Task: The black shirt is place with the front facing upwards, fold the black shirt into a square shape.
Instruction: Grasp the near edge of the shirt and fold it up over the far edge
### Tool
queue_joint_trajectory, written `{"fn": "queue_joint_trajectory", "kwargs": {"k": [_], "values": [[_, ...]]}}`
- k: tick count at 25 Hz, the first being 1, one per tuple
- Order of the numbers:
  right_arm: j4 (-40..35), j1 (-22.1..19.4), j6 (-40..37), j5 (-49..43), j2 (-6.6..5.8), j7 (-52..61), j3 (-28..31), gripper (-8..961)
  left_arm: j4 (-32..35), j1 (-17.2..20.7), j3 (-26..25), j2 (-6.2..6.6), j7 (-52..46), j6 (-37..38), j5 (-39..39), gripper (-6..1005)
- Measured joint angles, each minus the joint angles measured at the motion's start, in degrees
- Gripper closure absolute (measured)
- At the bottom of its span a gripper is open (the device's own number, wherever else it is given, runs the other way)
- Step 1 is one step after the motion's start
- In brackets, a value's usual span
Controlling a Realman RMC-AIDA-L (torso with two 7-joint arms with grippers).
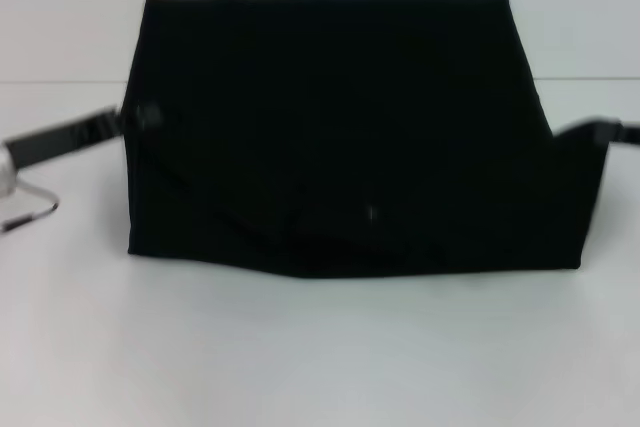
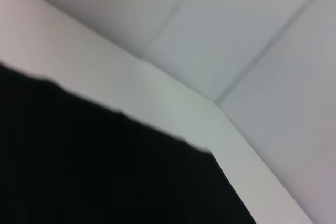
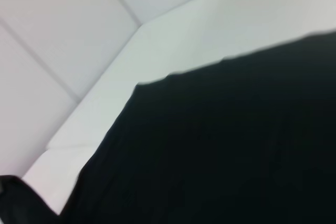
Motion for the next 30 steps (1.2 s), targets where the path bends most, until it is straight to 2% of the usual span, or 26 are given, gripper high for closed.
{"fn": "queue_joint_trajectory", "kwargs": {"k": [8,13,16,23,24,25,26,30], "values": [[4.67,8.82,21.99,0.13,0.62,1.40,-7.59,905,-3.42,-6.56,0.04,-1.73,7.05,-19.42,-8.51,933],[5.97,11.49,30.85,0.26,0.93,2.03,-11.05,906,-6.06,-9.95,0.39,-2.01,14.49,-24.73,-13.94,921],[8.38,12.11,35.05,0.28,1.21,1.80,-12.04,906,-7.38,-11.09,0.62,-2.71,18.00,-28.37,-14.64,913],[13.12,12.35,43.89,0.28,3.74,-1.10,-12.77,907,-8.82,-10.79,0.38,-6.81,28.79,-38.01,-18.06,896],[13.26,12.26,45.05,0.28,4.35,-1.66,-12.77,907,-8.82,-10.79,0.38,-6.81,28.79,-38.01,-18.06,893],[13.35,12.22,45.70,0.28,4.83,-2.07,-12.79,906,-9.49,-10.60,0.31,-7.51,32.85,-40.07,-20.01,891],[13.36,12.15,46.55,0.28,5.35,-2.53,-12.81,906,-9.69,-10.54,0.30,-7.67,34.15,-40.59,-20.66,888],[13.44,11.95,47.42,0.27,6.24,-3.49,-12.88,905,-10.35,-10.39,0.47,-7.92,37.62,-41.53,-22.71,878]]}}
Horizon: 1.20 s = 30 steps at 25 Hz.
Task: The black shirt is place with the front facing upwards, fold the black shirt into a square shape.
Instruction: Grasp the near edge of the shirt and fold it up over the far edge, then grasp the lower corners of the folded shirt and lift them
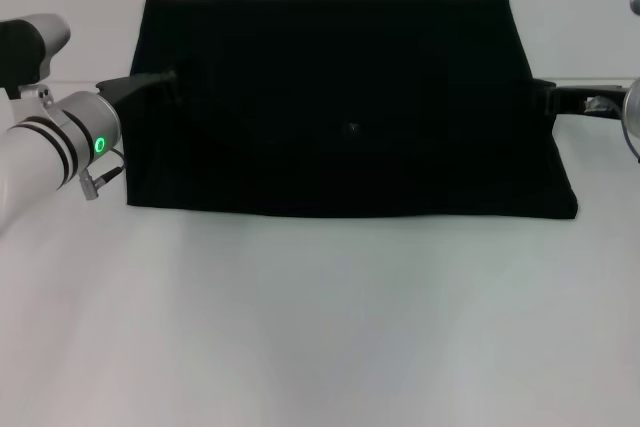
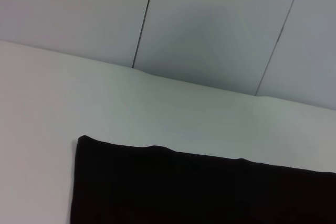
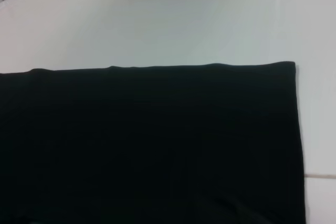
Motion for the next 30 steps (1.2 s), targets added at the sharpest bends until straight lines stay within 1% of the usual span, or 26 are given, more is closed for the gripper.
{"fn": "queue_joint_trajectory", "kwargs": {"k": [3,7,12,16,18,19,22,26,29,30], "values": [[0.02,-0.07,-0.02,-0.05,0.44,-0.06,-0.05,898,-0.04,0.04,0.25,-0.01,0.57,0.00,-0.14,871],[0.03,-0.13,-0.80,-0.20,0.57,0.28,-1.58,877,0.21,0.04,0.99,-0.02,1.63,0.46,-0.12,861],[-0.56,-0.06,-1.65,-0.14,0.57,0.42,-3.94,849,0.82,-0.26,1.42,0.62,1.60,0.63,-0.14,848],[-1.98,0.16,-2.51,-0.29,0.52,1.03,-4.94,698,2.46,-0.51,1.45,0.72,0.61,1.86,-0.14,703],[-2.75,-0.01,-3.22,-0.32,0.54,1.94,-5.66,622,3.75,-0.45,2.01,0.73,-1.65,4.43,0.06,630],[-3.48,-0.19,-3.61,-0.34,0.54,2.82,-6.33,605,4.77,-0.06,3.20,0.73,-3.60,6.15,0.08,601],[-5.66,-0.98,-4.68,-0.42,0.54,6.44,-9.01,554,6.14,0.51,4.95,0.73,-5.68,7.69,-0.03,515],[-8.57,-1.93,-5.95,-0.61,0.55,9.44,-10.60,485,7.90,1.02,5.58,0.54,-7.45,8.77,-0.11,401],[-10.72,-2.32,-7.40,-1.01,0.39,11.02,-11.53,434,9.02,1.57,5.42,0.51,-8.29,10.85,-0.32,364],[-11.16,-2.37,-7.76,-1.09,0.35,11.33,-11.67,434,9.37,1.72,5.45,0.53,-8.63,11.39,-0.50,352]]}}
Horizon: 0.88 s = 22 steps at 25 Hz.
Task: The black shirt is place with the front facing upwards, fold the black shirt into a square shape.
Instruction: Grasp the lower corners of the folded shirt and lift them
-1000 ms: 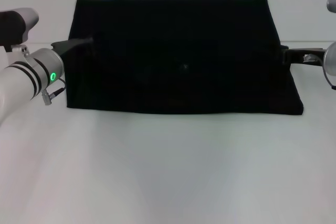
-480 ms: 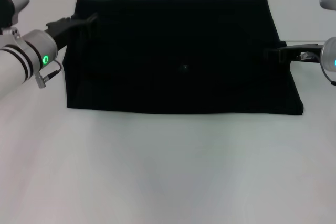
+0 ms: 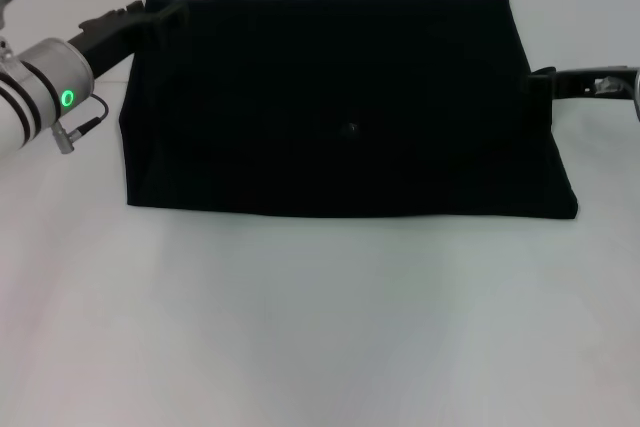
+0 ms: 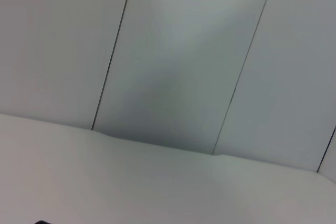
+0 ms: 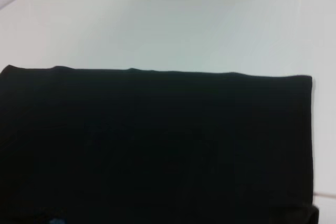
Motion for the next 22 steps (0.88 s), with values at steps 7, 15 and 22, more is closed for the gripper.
{"fn": "queue_joint_trajectory", "kwargs": {"k": [7,15,22], "values": [[-4.09,-1.18,-5.04,0.04,-0.44,1.72,-0.34,437,3.97,2.69,0.29,-0.09,-2.93,6.22,-0.24,344],[-12.40,-7.63,-24.78,8.27,-1.13,4.49,1.78,433,11.15,13.41,1.95,2.35,-9.35,30.79,-0.11,347],[-8.35,-11.84,-31.36,20.07,-3.32,2.03,2.66,429,15.37,21.13,6.57,4.21,-7.23,35.39,2.66,344]]}}
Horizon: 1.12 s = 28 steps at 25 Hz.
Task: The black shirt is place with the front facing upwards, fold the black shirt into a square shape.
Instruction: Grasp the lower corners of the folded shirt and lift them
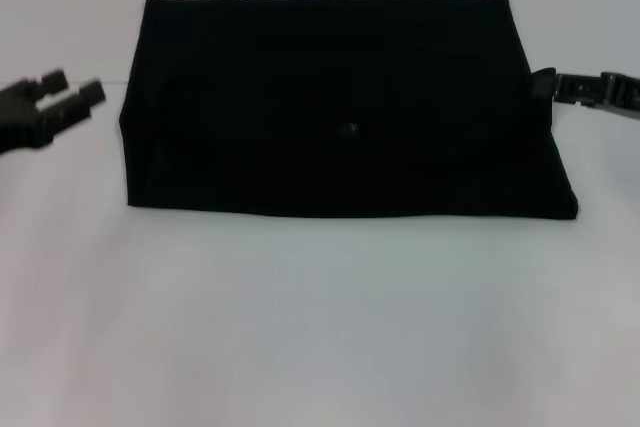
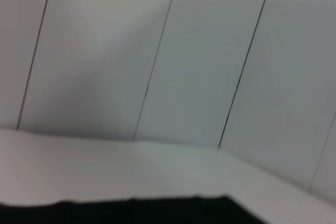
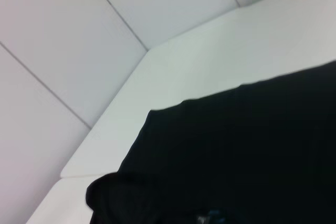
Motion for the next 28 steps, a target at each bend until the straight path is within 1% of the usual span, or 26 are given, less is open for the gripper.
{"fn": "queue_joint_trajectory", "kwargs": {"k": [3,6,7,8,9,11,15,18,20,21,28], "values": [[1.46,0.18,0.34,-0.39,-0.17,-0.12,-0.33,428,0.73,1.00,0.56,-0.23,2.80,-1.38,4.81,342],[2.20,0.55,0.97,-0.68,-0.20,-0.14,-0.36,427,0.79,0.90,1.60,-0.56,4.64,-3.38,9.68,343],[2.26,0.66,1.15,-0.69,-0.21,-0.03,-0.36,426,0.74,0.74,2.40,-0.89,5.21,-4.86,11.07,343],[2.26,0.76,1.38,-0.69,-0.21,0.17,-0.36,359,0.73,0.61,3.11,-1.19,5.54,-6.28,11.81,343],[2.26,0.82,1.46,-0.68,-0.21,0.31,-0.36,292,0.73,0.44,4.22,-1.56,5.77,-7.82,12.36,344],[2.28,0.84,1.64,-0.67,-0.23,0.56,-0.37,292,0.70,0.18,7.06,-2.07,5.76,-11.03,12.80,344],[2.31,0.84,1.81,-0.63,-0.24,0.75,-0.37,293,-0.13,-0.50,14.94,-2.62,5.14,-17.28,13.04,345],[2.60,0.83,1.93,-0.61,-0.25,0.81,-0.37,294,-0.58,-1.25,18.73,-2.99,4.34,-19.98,13.48,346],[2.82,0.82,1.95,-0.60,-0.28,0.84,-0.36,294,-1.22,-2.06,19.97,-3.03,3.81,-21.08,14.37,347],[2.90,0.80,2.01,-0.59,-0.32,0.85,-0.35,294,-2.16,-3.03,20.33,-3.03,3.31,-22.56,15.62,347],[3.00,0.54,2.19,-0.54,-0.33,0.86,-0.31,295,-4.50,-5.46,20.45,-3.14,1.58,-26.89,17.51,349]]}}
